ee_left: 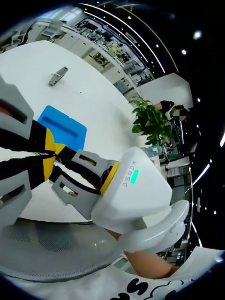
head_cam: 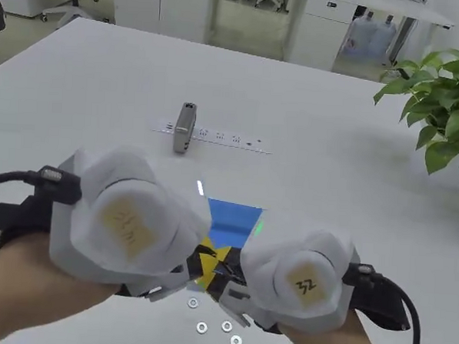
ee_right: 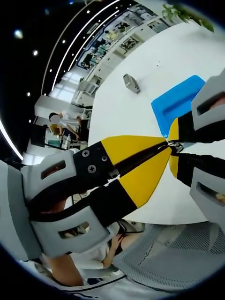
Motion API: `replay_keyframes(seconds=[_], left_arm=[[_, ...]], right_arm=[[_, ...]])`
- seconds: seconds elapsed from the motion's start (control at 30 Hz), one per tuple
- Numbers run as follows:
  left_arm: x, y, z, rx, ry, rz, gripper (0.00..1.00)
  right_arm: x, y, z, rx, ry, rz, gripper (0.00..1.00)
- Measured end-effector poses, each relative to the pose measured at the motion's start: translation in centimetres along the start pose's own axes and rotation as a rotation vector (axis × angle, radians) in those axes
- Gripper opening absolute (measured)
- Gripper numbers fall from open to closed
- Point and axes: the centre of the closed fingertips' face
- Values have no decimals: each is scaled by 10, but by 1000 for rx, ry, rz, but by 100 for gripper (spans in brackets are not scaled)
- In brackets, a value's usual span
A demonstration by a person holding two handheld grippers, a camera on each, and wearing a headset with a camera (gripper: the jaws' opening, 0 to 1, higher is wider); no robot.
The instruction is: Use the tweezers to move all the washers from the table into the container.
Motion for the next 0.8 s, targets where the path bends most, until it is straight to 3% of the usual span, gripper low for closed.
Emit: replay_keyframes(seconds=[0.43, 0.8], left_arm=[[4, 34, -23, 36, -20, -16, 0], [-12, 41, -50, 58, -7, -16, 0]], right_arm=[[6, -44, -7, -50, 7, 17, 3], [-11, -63, -29, -82, 72, 20, 3]])
Point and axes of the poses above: the centre of the closed fingertips' face, and the gripper's own axes: z roughly backward along the fingers, y roughly to its left, x roughly out of its top, and after that the axes turned 12 degrees about x, right-handed
